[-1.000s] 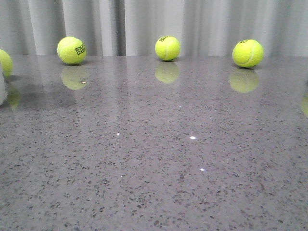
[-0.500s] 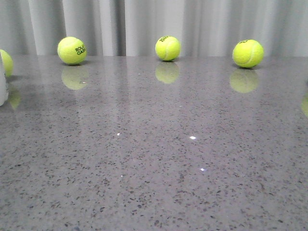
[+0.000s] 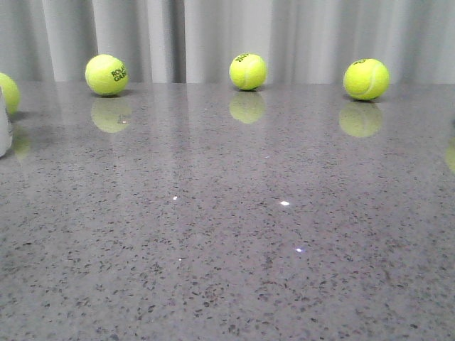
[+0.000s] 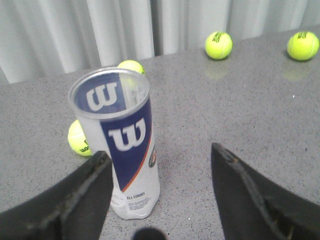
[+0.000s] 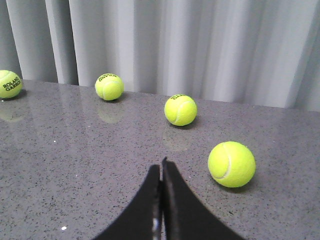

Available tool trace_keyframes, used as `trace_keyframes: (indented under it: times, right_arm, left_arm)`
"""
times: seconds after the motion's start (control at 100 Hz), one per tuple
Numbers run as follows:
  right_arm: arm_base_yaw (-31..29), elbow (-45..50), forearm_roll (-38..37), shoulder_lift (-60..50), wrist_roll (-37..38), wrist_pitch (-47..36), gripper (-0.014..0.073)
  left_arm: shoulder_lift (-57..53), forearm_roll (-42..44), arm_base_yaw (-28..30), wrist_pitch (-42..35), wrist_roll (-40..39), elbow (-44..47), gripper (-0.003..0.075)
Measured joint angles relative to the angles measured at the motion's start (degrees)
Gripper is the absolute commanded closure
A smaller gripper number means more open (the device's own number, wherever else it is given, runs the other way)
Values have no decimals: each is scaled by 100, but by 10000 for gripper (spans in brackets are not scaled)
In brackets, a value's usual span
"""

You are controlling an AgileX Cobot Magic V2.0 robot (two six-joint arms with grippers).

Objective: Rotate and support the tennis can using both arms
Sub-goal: 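Stand the can upright on the table with the left gripper, then open the left gripper and back away from the upright can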

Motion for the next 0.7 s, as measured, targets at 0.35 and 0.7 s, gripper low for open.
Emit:
trace_keyframes:
  times: [0.35,0.7]
  right_arm:
    - [0,0,0,0,0,10,662]
    - [0,0,0,0,0,10,662]
  left_arm:
    - [-1495,-123,0,-2150,-39,2366,356]
    - [-1531,-144,0,-2630,-42,2688,741]
